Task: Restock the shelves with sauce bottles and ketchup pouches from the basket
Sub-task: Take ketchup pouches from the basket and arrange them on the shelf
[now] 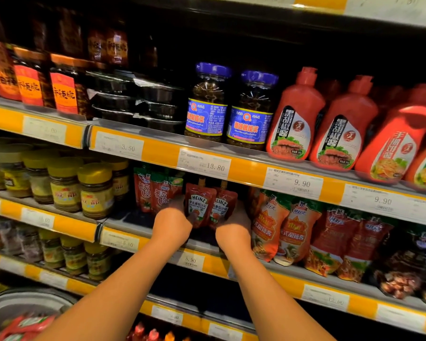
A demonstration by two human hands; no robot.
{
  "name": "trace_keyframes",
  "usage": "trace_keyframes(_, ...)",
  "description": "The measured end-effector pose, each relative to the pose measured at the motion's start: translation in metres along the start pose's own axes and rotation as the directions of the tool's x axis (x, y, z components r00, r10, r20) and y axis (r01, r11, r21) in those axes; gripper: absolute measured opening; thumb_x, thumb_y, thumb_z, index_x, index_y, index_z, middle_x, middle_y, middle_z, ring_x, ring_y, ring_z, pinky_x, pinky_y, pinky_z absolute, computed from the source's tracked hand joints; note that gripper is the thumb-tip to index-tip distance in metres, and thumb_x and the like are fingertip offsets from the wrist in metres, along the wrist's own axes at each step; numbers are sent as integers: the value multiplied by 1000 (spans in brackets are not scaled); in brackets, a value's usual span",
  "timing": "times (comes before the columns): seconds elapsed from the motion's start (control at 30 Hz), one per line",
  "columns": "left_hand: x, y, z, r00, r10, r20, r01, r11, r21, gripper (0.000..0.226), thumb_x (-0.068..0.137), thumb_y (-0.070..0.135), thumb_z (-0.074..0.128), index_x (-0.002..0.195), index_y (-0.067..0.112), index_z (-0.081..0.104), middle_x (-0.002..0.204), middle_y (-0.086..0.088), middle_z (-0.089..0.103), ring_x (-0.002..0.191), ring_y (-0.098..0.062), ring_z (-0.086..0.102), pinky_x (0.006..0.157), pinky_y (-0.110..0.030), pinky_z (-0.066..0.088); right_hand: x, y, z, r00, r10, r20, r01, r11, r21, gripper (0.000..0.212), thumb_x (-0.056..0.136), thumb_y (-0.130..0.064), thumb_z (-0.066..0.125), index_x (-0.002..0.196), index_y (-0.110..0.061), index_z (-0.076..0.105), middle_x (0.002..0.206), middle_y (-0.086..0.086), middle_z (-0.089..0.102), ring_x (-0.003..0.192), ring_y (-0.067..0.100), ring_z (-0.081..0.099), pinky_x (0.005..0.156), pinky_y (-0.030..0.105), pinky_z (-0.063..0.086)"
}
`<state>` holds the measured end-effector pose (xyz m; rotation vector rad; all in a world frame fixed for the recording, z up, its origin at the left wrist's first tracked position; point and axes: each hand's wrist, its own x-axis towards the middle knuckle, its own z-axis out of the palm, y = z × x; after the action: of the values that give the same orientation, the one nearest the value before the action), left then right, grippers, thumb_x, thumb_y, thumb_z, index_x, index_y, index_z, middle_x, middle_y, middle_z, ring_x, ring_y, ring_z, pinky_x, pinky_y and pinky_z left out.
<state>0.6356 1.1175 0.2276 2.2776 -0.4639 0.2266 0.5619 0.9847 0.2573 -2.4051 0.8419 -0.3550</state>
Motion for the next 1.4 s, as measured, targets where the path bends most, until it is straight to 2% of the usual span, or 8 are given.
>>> trace_keyframes(0.17,-5,0,2,997,0,-83,-1,1000,-21,37,93,36,73,124,17,65,108,-7,74,97,-31,69,80,-41,59,-6,9,3,1000,22,-3,-21,989,143,22,101,-17,54,123,-18,52,137,11,60,122,29,60,100,32,49)
trace_keyframes(0.37,-6,1,2,991,-45,-127,38,998,-55,31,92,37,75,116,18,69,103,-4,75,94,-29,70,77,-37,58,-24,16,-6,997,-23,-78,50,932,360,84,89,-14,64,161,-21,21,119,16,66,104,36,65,78,36,56)
trace_keyframes(0.47,-5,3,5,988,-55,-141,55,998,-5,28,93,37,73,112,18,70,100,-5,75,90,-29,70,70,-33,54,-34,21,-11,998,-54,-46,66,932,357,84,87,-14,62,159,-17,20,83,9,59,71,25,57,52,25,39)
trace_keyframes(0.6,-8,4,10,984,-98,-150,95,995,-26,23,92,36,74,106,18,72,95,-5,75,86,-29,70,66,-30,51,-43,25,-14,996,-78,-51,91,934,346,44,91,-16,63,127,1,46,70,8,48,59,20,45,48,29,34)
trace_keyframes(0.73,-10,7,9,977,-145,-154,141,989,-35,24,90,33,79,90,11,70,83,-3,72,69,-21,63,58,-27,47,-50,28,-14,993,-102,-67,118,942,315,24,93,-26,66,92,-21,43,82,3,52,66,17,50,53,30,37)
trace_keyframes(0.83,-18,8,0,974,-178,-141,177,984,-18,37,89,31,79,71,6,57,65,-4,59,55,-19,54,48,-31,47,-56,32,-11,985,-144,-98,166,948,271,28,94,-33,65,99,-25,39,91,-2,51,74,15,51,55,27,35)
trace_keyframes(1.1,-87,-24,-47,981,103,-165,-129,979,-159,42,98,46,63,139,37,58,136,24,56,123,3,51,99,-24,45,-97,35,14,913,-380,-150,408,870,277,62,97,-26,60,149,-43,31,146,-28,30,132,-5,36,105,26,40)
trace_keyframes(1.4,-184,-158,-83,998,-15,-58,15,1000,-6,56,94,69,52,146,53,43,141,51,29,128,29,26,108,-19,35,-149,3,88,788,-614,47,596,780,191,64,101,-37,57,154,-45,24,160,-29,20,149,-5,17,121,23,22)
